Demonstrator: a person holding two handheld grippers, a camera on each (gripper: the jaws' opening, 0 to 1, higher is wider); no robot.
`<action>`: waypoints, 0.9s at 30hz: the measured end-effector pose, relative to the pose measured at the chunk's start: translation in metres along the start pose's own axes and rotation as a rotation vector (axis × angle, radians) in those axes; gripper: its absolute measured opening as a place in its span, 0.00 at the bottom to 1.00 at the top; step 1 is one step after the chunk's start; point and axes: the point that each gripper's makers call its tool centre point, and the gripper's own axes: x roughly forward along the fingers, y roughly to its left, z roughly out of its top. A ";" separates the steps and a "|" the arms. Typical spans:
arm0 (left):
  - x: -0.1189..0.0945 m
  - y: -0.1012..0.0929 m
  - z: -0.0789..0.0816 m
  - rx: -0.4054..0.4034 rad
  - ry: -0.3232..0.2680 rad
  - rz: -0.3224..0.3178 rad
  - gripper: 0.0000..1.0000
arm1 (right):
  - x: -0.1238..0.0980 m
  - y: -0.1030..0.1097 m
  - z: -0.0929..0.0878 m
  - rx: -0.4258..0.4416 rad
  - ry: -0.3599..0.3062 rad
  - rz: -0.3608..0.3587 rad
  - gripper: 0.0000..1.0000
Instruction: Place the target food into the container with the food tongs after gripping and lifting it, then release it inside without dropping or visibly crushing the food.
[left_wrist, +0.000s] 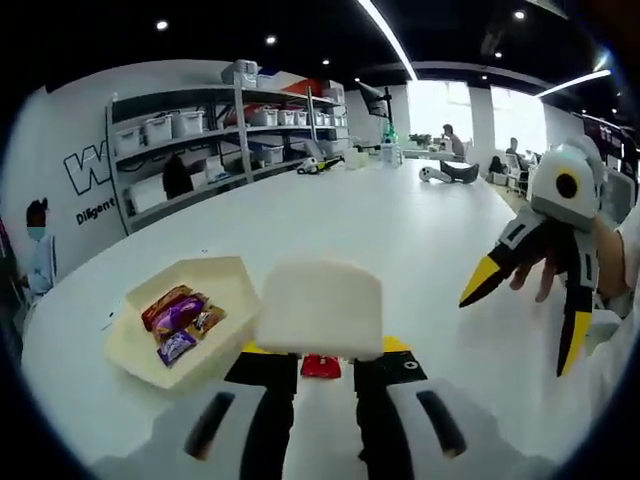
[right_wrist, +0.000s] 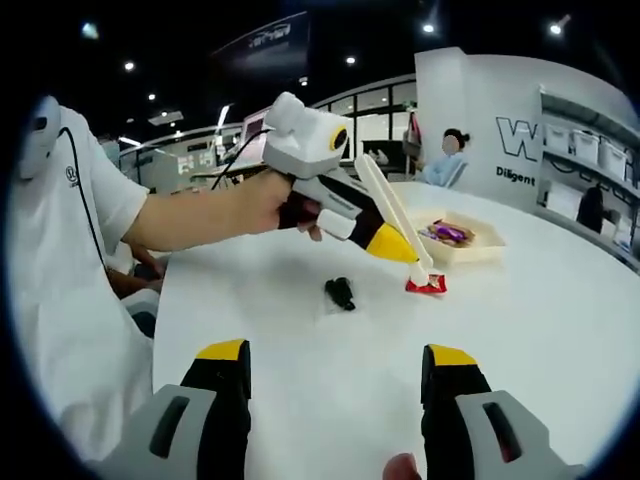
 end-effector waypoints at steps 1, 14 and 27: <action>0.001 0.000 0.000 -0.001 0.001 0.002 0.20 | 0.000 0.000 0.000 0.000 0.000 -0.001 0.67; 0.009 0.007 -0.007 -0.020 0.011 0.008 0.20 | 0.000 -0.001 -0.001 0.005 -0.002 -0.002 0.67; 0.012 0.006 -0.011 -0.030 0.025 -0.012 0.19 | 0.000 -0.001 -0.004 0.009 -0.001 -0.002 0.67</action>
